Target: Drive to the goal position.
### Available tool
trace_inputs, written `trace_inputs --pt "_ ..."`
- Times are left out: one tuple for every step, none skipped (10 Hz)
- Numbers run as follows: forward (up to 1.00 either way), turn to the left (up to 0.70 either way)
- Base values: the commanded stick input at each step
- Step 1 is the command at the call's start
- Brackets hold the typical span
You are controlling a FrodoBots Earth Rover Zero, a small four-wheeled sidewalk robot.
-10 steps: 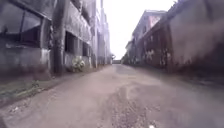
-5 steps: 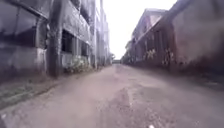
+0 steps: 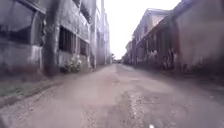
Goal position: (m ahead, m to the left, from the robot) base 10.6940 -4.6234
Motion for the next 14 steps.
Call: trace_inputs --pt "0.50 0.00" --pt "0.50 0.00" --pt "0.50 0.00" --pt "0.50 0.00" --pt "0.50 0.00" --pt "0.50 0.00" --pt "0.50 0.00" --pt "0.50 0.00" --pt "0.50 0.00" --pt "0.50 0.00" --pt "0.50 0.00" --pt "0.50 0.00" --pt "0.50 0.00" --pt "0.50 0.00"
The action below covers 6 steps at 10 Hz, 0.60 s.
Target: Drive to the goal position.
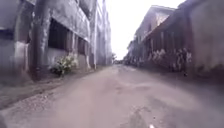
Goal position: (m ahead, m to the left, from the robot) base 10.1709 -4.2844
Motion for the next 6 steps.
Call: trace_inputs --pt "0.50 0.00" --pt "0.50 0.00" --pt "0.50 0.00" --pt "0.50 0.00" --pt "0.50 0.00" --pt "0.50 0.00"
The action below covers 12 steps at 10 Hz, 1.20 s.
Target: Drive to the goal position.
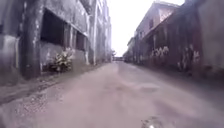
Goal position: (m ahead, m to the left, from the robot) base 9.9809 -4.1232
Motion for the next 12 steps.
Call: trace_inputs --pt "0.50 0.00" --pt "0.50 0.00" --pt "0.50 0.00" --pt "0.50 0.00" --pt "0.50 0.00" --pt "0.50 0.00" --pt "0.50 0.00" --pt "0.50 0.00" --pt "0.50 0.00" --pt "0.50 0.00" --pt "0.50 0.00" --pt "0.50 0.00"
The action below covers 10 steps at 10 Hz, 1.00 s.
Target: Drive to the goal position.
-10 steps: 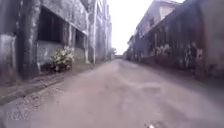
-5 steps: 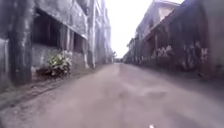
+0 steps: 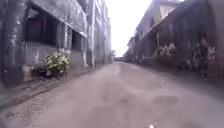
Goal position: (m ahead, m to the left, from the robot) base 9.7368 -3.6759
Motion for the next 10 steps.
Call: trace_inputs --pt "0.50 0.00" --pt "0.50 0.00" --pt "0.50 0.00" --pt "0.50 0.00" --pt "0.50 0.00" --pt "0.50 0.00" --pt "0.50 0.00" --pt "0.50 0.00" --pt "0.50 0.00" --pt "0.50 0.00"
